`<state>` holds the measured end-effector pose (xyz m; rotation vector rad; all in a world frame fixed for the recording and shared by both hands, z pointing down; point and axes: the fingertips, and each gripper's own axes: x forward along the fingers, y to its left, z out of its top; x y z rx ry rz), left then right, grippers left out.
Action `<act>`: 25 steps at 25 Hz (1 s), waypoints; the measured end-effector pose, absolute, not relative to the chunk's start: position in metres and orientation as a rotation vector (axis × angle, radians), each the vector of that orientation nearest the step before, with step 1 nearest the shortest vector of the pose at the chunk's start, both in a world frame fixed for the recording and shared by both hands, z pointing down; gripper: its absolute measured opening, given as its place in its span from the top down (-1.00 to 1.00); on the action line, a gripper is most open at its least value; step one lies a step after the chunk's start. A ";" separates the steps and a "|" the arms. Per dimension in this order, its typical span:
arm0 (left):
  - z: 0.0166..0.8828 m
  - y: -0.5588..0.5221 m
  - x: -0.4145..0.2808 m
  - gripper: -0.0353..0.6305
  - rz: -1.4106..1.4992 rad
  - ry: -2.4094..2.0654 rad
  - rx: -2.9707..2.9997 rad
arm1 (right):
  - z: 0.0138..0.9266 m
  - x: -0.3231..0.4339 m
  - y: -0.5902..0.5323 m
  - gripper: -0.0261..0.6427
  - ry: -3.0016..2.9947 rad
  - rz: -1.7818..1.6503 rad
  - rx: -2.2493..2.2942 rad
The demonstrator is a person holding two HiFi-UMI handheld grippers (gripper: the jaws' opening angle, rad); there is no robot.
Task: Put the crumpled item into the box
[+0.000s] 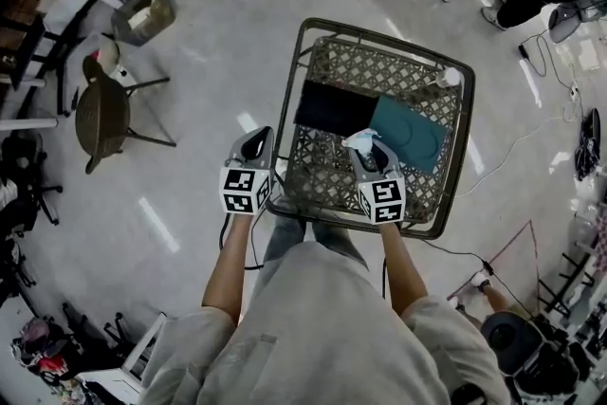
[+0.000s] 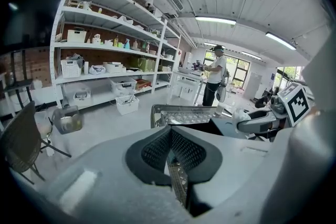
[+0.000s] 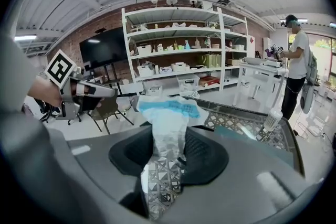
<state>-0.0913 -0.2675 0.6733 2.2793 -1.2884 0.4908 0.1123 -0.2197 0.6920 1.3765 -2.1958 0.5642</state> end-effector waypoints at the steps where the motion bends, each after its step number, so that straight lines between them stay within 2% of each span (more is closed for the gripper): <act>1: 0.676 -0.269 -0.092 0.88 0.493 -1.286 2.275 | 0.695 0.111 -0.221 0.47 -2.190 0.560 1.363; 14: 0.695 -0.281 -0.098 0.88 0.523 -1.263 2.247 | 0.721 0.085 -0.249 0.47 -2.134 0.322 1.049; 25: 0.702 -0.282 -0.111 0.88 0.516 -1.266 2.215 | 0.742 0.054 -0.265 0.47 -2.050 -0.074 0.663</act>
